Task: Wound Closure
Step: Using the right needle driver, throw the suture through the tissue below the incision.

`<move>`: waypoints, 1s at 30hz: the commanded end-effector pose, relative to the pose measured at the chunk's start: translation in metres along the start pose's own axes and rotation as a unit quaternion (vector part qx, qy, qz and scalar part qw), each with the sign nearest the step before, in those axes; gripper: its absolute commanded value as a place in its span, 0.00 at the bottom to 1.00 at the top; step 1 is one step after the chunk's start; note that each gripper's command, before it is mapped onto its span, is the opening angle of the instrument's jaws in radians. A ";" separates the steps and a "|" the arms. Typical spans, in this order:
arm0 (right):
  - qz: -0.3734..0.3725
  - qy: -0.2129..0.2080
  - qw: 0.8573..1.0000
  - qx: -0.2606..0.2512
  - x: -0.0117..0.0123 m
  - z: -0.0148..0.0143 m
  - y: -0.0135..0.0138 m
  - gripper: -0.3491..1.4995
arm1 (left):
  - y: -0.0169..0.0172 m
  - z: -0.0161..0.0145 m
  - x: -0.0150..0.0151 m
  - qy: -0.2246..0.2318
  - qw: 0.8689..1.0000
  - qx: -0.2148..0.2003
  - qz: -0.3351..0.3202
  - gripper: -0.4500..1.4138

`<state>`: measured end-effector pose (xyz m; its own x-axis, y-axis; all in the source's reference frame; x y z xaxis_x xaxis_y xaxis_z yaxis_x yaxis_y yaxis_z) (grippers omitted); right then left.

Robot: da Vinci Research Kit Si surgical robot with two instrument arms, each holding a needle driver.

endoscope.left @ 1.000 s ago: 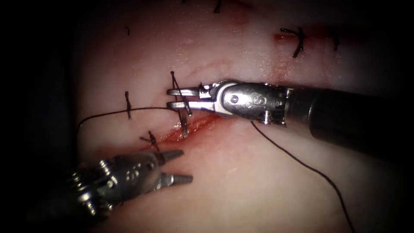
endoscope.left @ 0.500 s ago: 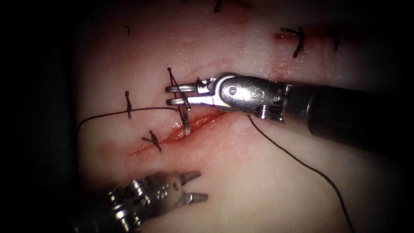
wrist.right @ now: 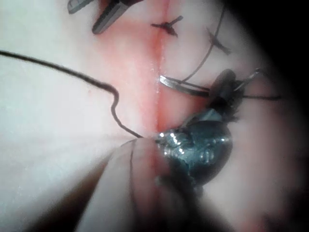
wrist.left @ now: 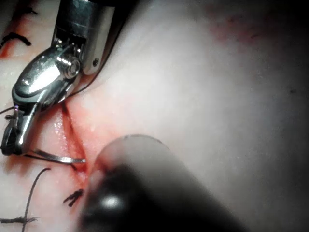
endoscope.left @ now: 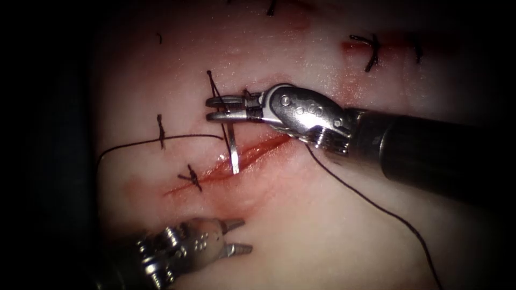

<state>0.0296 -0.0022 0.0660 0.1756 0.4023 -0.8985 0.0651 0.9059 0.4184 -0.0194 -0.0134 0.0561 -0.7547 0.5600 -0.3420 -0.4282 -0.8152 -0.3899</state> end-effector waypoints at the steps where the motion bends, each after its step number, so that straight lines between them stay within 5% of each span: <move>1: 0.002 0.000 1.000 -0.002 0.0000 0.0008 0.0005 0.00 | -0.0002 0.0006 0.0004 0.001 1.000 0.000 0.001 0.37; 30: 0.117 -0.036 0.990 0.062 -0.0009 0.0013 -0.0009 0.00 | -0.0034 0.0005 -0.0010 0.016 1.000 0.002 0.022 0.40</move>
<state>0.0300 -0.0039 0.0661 0.2720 0.5631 -0.7804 0.1486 0.7766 0.6122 -0.0169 -0.0116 0.0577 -0.7569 0.5291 -0.3837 -0.3978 -0.8387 -0.3719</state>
